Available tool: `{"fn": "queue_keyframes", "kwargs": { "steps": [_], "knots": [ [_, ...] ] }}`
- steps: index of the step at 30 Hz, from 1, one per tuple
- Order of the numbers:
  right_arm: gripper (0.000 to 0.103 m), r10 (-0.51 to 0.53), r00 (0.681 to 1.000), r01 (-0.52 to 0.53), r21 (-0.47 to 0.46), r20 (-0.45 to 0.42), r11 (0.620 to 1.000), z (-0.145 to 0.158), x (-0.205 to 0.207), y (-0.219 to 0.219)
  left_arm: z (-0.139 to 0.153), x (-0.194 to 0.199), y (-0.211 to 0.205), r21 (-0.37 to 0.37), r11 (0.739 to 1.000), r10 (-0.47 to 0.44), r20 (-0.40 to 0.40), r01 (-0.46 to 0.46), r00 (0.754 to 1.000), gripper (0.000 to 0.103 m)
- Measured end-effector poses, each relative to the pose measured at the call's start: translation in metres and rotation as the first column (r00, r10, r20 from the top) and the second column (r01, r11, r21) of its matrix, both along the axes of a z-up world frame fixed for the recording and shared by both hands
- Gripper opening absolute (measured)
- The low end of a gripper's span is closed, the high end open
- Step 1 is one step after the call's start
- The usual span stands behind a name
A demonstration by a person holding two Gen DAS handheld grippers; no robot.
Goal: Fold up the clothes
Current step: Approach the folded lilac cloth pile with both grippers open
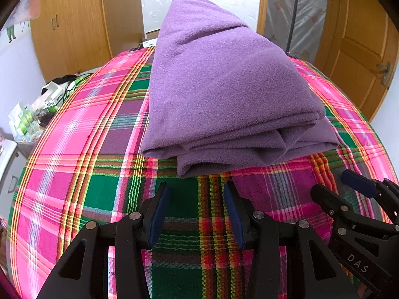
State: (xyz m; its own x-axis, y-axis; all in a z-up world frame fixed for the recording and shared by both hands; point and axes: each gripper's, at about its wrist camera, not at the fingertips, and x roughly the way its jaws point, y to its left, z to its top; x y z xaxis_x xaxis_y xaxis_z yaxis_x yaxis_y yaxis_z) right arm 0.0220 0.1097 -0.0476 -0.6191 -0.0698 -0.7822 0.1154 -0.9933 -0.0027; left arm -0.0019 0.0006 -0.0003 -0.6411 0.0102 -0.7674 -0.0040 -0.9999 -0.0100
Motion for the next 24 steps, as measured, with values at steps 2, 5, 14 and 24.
{"fn": "queue_keyframes", "kwargs": {
  "steps": [2, 5, 14, 24],
  "knots": [
    [0.059, -0.001, 1.000, 0.001, 0.001, 0.000, 1.000, 0.0005, 0.0003, -0.0002, 0.0003, -0.0007, -0.0004, 0.003, 1.000, -0.001, 0.000, 0.001, 1.000, 0.047],
    [0.060, -0.001, 1.000, 0.001, 0.000, 0.000, 1.000, 0.0007, 0.0004, -0.0003, 0.0007, -0.0018, -0.0010, 0.007, 1.000, -0.002, 0.000, 0.002, 1.000, 0.047],
    [0.063, 0.002, 1.000, -0.002, -0.004, 0.002, 1.000, 0.0007, -0.0007, 0.0004, 0.0009, -0.0060, -0.0031, 0.006, 1.000, -0.028, 0.001, 0.028, 1.000, 0.047],
    [0.063, 0.005, 1.000, -0.005, -0.003, 0.001, 1.000, -0.0001, -0.0001, -0.0002, 0.0026, -0.0036, -0.0015, -0.004, 1.000, -0.028, 0.000, 0.028, 1.000, 0.047]
  ]
}}
